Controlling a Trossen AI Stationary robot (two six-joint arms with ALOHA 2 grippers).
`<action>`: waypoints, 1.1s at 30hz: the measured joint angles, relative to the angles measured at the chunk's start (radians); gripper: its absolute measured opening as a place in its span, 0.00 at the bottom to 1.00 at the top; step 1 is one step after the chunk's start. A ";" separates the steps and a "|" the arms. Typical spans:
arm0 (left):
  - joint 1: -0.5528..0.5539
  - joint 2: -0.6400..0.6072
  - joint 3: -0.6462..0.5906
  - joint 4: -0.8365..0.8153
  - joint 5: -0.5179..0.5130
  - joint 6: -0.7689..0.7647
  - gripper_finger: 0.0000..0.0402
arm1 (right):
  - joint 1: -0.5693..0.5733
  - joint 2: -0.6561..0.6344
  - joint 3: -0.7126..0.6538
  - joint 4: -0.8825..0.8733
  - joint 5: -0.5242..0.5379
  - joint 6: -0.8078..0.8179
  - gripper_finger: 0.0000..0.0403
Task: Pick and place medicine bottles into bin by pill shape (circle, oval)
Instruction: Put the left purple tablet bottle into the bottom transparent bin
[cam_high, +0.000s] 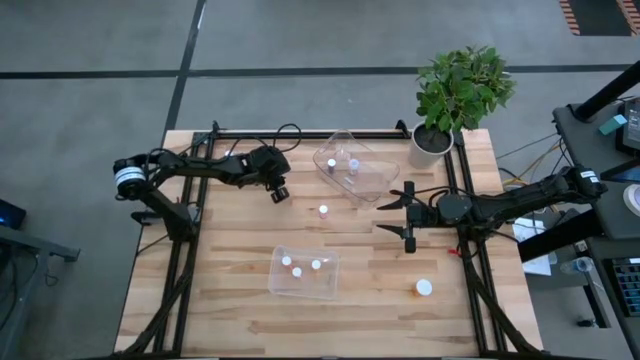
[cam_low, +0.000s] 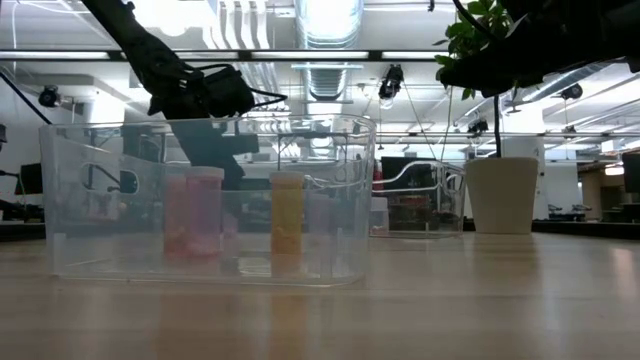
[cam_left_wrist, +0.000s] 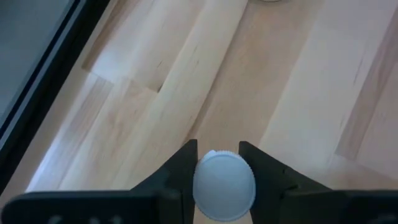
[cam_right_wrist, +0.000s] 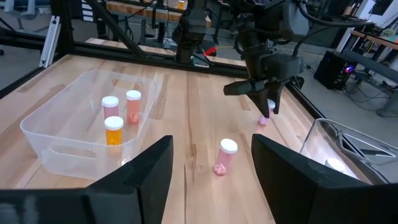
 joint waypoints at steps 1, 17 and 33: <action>0.000 0.000 0.000 0.000 0.000 -0.008 0.20 | 0.000 0.000 0.000 0.000 0.000 0.001 0.52; -0.148 -0.176 0.014 -0.029 -0.034 -0.083 0.20 | 0.000 0.000 0.000 0.000 0.000 0.002 0.52; -0.652 -0.276 0.196 -0.037 -0.137 -0.290 0.20 | 0.000 0.000 0.000 0.000 0.000 0.009 0.52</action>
